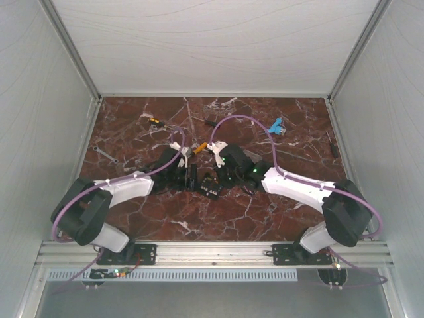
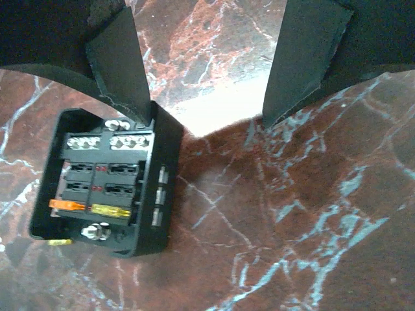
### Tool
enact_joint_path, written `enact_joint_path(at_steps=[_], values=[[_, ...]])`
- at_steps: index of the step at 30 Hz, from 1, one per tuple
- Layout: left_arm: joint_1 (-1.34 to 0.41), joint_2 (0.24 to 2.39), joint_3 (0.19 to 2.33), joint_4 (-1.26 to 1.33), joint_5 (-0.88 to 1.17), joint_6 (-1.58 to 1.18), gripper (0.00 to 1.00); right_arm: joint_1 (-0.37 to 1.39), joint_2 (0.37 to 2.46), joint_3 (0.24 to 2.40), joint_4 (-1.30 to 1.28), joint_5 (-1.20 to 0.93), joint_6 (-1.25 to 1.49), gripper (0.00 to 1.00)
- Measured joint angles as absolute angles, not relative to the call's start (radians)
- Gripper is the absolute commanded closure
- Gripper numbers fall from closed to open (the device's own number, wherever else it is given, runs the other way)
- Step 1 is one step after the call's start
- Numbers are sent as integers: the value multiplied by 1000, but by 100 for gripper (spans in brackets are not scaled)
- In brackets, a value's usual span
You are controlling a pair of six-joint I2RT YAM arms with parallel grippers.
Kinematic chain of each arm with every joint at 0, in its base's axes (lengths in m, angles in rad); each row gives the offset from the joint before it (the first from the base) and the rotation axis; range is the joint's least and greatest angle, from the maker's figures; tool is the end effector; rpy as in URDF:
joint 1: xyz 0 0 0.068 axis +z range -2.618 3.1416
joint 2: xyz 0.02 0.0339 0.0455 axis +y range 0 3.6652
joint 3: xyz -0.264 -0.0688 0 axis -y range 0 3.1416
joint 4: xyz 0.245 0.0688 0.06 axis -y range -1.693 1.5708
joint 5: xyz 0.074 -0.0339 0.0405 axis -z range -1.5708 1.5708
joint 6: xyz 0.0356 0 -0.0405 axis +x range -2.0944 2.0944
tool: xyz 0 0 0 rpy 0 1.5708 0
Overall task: Snap on the fuse box
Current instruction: Install the fuse at the fuse box base.
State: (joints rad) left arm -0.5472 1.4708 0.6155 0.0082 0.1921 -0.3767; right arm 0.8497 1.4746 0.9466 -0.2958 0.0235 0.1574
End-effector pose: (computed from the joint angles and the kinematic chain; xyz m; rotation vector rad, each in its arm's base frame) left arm 0.2286 -0.1472 0.1490 0.3039 2.4850 -0.6378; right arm 0.2059 0.2330 0.2243 -0.8177 2.3002 0.4365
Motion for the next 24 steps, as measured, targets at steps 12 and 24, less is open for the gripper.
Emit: enact_joint_path(at_steps=[12,24], values=[[-539,1501,659,-17,102,-374,28,850,1549,1007,-321,2,136,100],[-461,1514,685,37,183,-388,19,850,1700,1197,-413,-1,101,100]])
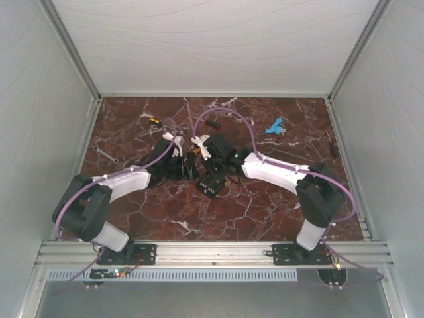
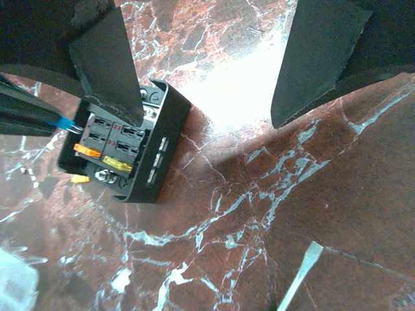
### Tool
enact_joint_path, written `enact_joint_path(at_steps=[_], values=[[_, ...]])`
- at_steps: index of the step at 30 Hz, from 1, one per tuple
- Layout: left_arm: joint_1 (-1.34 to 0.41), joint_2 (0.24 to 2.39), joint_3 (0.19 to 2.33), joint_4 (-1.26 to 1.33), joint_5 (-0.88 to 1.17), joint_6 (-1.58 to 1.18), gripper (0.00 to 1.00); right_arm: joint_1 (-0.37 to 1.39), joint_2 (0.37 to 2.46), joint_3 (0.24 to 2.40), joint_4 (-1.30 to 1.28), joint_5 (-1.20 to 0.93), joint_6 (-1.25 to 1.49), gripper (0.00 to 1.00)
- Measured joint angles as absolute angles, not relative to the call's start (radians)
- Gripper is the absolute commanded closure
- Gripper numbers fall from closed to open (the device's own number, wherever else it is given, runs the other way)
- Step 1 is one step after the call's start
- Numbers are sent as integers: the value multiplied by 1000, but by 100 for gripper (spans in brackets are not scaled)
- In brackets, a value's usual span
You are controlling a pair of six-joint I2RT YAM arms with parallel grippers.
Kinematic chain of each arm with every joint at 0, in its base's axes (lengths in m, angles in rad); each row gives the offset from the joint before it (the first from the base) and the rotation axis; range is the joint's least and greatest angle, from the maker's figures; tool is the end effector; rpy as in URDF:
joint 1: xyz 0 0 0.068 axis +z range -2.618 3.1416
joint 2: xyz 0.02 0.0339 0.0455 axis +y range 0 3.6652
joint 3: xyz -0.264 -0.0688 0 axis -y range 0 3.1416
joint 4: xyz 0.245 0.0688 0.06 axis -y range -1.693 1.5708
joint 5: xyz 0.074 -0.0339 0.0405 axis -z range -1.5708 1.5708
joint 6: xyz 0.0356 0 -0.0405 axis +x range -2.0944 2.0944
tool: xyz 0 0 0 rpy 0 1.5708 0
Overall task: Snap on the fuse box
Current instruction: Install the fuse at the fuse box base.
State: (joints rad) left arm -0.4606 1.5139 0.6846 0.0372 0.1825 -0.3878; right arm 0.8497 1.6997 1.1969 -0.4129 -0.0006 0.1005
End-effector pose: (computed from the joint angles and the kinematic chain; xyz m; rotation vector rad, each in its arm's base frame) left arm 0.2580 -0.1353 0.1593 0.1799 2.4288 -0.6139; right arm 0.2405 0.2736 0.2229 -0.9264 2.3555 0.3941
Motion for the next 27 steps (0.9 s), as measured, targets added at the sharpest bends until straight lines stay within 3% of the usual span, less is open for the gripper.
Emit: enact_joint_path(at_steps=[6,16,21,27], values=[[-392,1395,557,162,303,-484,14,850,1793,1287,-474,-7,63,100],[-247,1299,329,351,537,-653,14,850,1900,1406,-559,-36,4,100],[-247,1304,322,413,594,-688,20,850,1935,1450,-587,-47,-23,100],[-247,1349,317,479,646,-727,36,850,1967,1494,-617,-56,-62,100]])
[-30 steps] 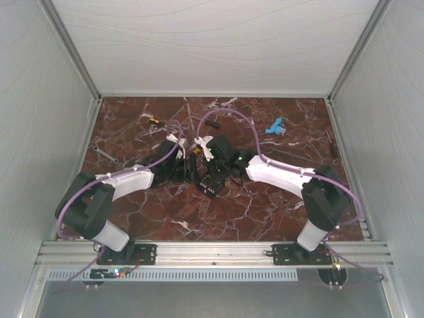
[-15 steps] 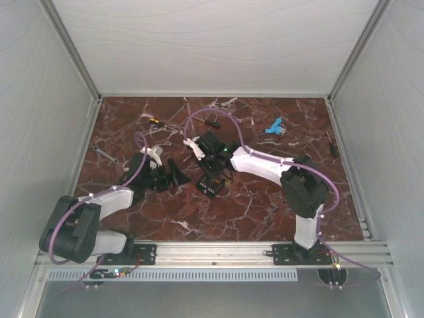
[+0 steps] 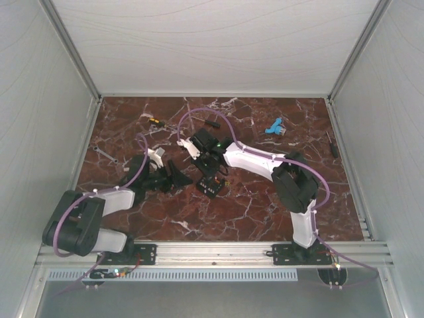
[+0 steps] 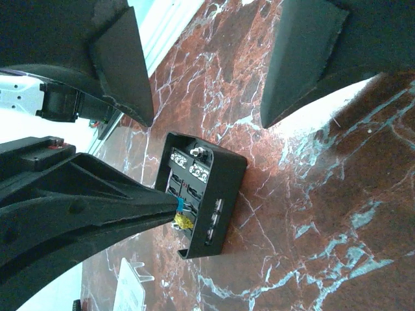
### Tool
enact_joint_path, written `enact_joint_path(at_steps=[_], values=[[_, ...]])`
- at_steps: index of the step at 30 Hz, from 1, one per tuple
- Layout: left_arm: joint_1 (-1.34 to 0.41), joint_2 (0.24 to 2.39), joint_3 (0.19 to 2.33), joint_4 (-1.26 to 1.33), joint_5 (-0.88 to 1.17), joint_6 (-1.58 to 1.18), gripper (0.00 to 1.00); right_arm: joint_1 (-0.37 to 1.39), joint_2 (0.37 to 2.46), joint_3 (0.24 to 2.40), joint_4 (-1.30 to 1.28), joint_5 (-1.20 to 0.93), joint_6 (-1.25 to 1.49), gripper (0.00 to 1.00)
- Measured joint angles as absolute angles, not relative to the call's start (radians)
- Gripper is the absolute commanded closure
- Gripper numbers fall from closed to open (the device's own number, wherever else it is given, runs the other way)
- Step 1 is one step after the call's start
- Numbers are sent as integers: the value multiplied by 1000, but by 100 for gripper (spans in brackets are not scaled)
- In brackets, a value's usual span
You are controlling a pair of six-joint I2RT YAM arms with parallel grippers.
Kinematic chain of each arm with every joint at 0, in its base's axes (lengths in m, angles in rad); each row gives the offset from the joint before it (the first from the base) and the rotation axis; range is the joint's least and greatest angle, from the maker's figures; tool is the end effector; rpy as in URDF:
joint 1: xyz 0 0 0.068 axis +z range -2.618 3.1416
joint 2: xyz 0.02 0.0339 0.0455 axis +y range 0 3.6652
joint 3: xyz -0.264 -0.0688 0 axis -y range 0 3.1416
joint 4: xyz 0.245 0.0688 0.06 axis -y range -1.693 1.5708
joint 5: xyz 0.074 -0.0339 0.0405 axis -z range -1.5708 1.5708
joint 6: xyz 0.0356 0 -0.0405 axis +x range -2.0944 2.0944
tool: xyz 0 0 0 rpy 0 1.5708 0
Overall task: Snap on the fuse box
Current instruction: Install the fuse at the fuse box base.
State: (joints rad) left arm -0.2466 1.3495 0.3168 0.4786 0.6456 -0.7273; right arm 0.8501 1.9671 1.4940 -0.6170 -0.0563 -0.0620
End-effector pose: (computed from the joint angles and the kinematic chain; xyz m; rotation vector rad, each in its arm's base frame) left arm 0.2142 -0.0760 0.1375 -0.1268 2.2579 -1.2369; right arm 0.2743 0.3154 0.2017 -1.2061 2.4164 0.3243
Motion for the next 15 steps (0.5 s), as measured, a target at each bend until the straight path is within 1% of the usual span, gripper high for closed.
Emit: enact_joint_path(at_steps=[6,11,15], values=[[-265,1387,292,537,674,-776,46,850,1978,1515,-645,-65,-93,100],[-314,1427,292,570,673,-805,52,851,1978,1518,-658,-72,-122,100],[-329,1473,292,609,671,-829,55,855,1978,1520,-662,-68,-135,100]])
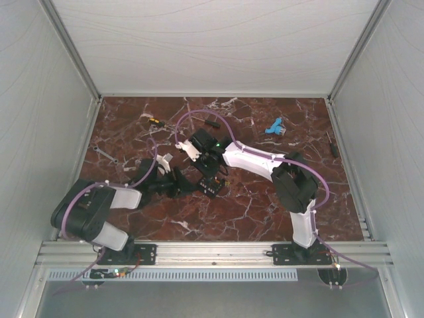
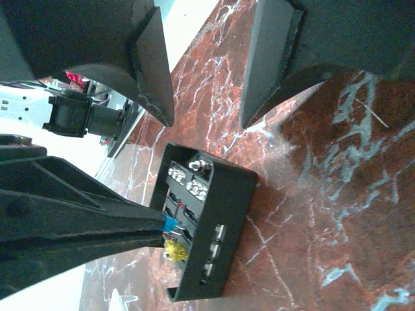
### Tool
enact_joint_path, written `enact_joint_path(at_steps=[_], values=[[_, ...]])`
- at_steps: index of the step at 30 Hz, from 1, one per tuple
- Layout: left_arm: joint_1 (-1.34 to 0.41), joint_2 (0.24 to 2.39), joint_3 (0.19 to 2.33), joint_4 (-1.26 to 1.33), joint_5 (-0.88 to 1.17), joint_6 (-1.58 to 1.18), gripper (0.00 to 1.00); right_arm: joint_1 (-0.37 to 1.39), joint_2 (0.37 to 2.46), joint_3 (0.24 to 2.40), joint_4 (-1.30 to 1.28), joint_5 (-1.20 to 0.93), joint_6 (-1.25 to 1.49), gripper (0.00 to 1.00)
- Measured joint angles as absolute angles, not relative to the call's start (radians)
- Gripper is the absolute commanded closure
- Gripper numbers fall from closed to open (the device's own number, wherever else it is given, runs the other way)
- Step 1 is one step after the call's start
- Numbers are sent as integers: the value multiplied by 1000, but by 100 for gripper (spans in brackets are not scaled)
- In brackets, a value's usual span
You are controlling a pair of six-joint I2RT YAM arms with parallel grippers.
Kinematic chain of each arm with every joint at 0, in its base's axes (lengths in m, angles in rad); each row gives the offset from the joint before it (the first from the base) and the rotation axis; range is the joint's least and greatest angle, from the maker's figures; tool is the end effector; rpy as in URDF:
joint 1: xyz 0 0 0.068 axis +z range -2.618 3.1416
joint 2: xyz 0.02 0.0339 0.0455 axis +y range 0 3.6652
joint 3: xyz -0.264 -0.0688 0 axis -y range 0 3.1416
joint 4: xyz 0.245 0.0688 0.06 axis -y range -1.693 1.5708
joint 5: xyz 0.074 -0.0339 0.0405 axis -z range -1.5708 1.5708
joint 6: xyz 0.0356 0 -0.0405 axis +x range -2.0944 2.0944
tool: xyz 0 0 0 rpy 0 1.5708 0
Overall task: Snap on the fuse box
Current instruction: Install the fuse at the fuse box base.
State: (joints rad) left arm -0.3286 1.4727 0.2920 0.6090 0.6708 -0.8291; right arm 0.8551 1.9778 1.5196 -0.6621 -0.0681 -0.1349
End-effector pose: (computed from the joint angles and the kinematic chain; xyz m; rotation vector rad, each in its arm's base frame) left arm 0.2091 -0.0947 0.1173 -0.1452 2.3283 -1.3529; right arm 0.2727 0.3174 0.2028 -1.3143 2.3898 0.3071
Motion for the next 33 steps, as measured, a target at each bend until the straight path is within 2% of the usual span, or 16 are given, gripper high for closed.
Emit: enact_joint_path(at_steps=[10,29,33], values=[[-342,1600,342,657,665,-850,67,857,1977,1520,-669,-60,-137,100],[-347,1697,504,575,601,-781,66,858,1973,1520,-701,-13,-136,100],[-347,1707,517,569,603,-770,62,858,1973,1521,-701,-5,-136,100]])
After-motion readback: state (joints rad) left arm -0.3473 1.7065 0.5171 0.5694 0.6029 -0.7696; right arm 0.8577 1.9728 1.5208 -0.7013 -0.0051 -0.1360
